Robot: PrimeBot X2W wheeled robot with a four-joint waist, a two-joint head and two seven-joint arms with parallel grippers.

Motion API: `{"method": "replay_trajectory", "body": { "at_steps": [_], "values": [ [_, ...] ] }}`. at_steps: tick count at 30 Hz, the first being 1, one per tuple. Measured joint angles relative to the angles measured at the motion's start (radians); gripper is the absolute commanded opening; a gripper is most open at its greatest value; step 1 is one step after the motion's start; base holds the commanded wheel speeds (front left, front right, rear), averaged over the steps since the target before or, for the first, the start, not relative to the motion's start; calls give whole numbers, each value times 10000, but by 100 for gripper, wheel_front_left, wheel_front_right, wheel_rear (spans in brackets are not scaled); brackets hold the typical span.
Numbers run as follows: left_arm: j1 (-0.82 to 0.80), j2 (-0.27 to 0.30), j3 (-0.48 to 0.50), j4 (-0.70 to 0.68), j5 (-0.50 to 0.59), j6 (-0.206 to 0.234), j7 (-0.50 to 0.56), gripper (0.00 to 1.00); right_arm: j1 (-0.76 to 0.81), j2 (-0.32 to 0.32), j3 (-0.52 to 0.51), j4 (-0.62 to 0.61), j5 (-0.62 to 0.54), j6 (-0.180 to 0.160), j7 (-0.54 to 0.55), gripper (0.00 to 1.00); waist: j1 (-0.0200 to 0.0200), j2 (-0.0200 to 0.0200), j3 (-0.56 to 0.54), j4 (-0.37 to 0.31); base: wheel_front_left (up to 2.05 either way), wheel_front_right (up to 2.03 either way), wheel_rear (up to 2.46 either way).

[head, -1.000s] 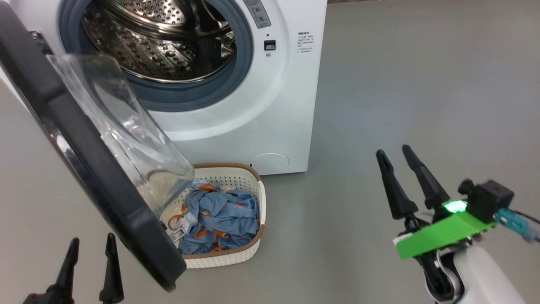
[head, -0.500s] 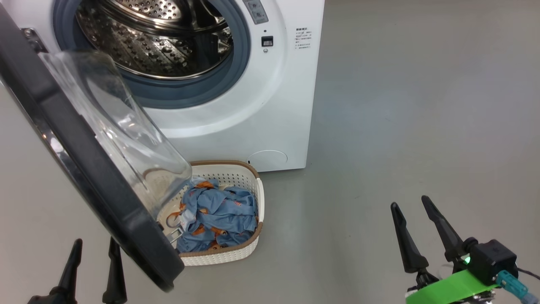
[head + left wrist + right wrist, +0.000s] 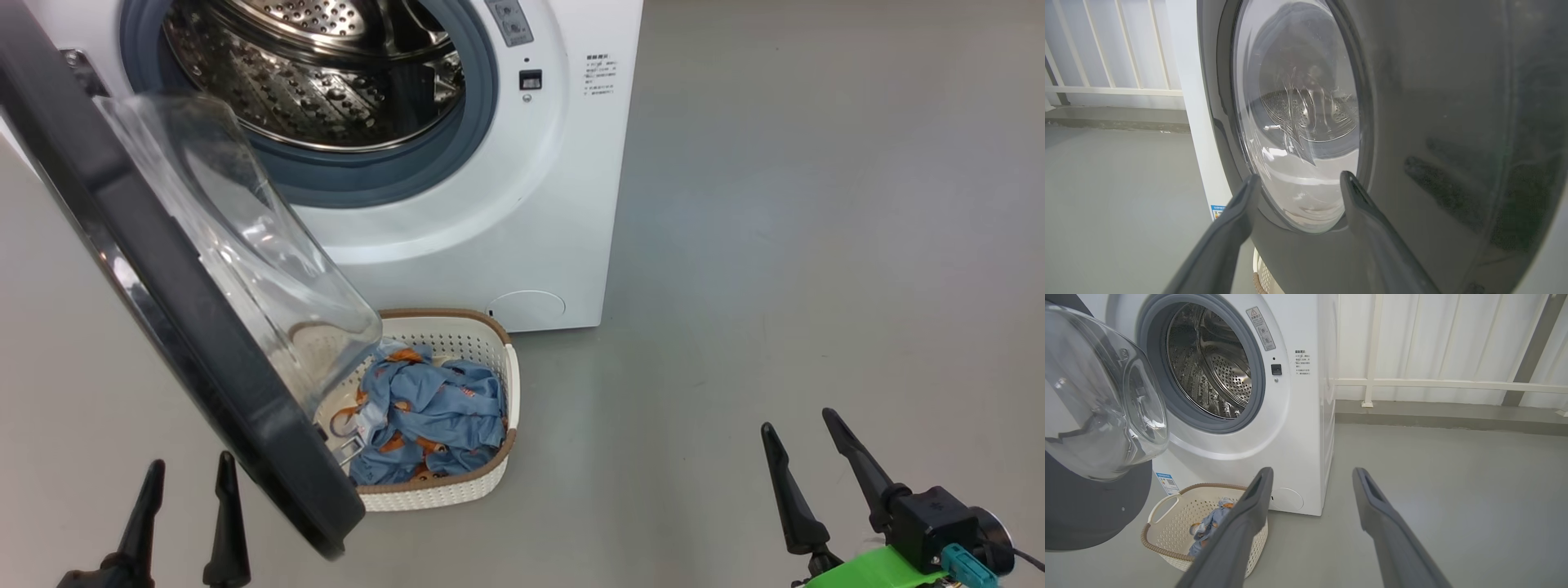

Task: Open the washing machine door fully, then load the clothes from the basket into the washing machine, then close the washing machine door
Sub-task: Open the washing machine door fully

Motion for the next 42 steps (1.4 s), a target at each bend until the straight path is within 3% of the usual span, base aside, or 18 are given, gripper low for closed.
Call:
{"method": "replay_trajectory", "body": {
  "at_steps": [14,42],
  "values": [
    [16,2,-107,-15,0,69,0,100,-23,127,-543,192,-330,2,2,100,0,0,-1,11,0,0,0],
    [150,2,-75,90,-77,40,0,100,-44,140,-656,700,-121,2,2,100,0,0,-139,2,0,0,0]
  ]
}}
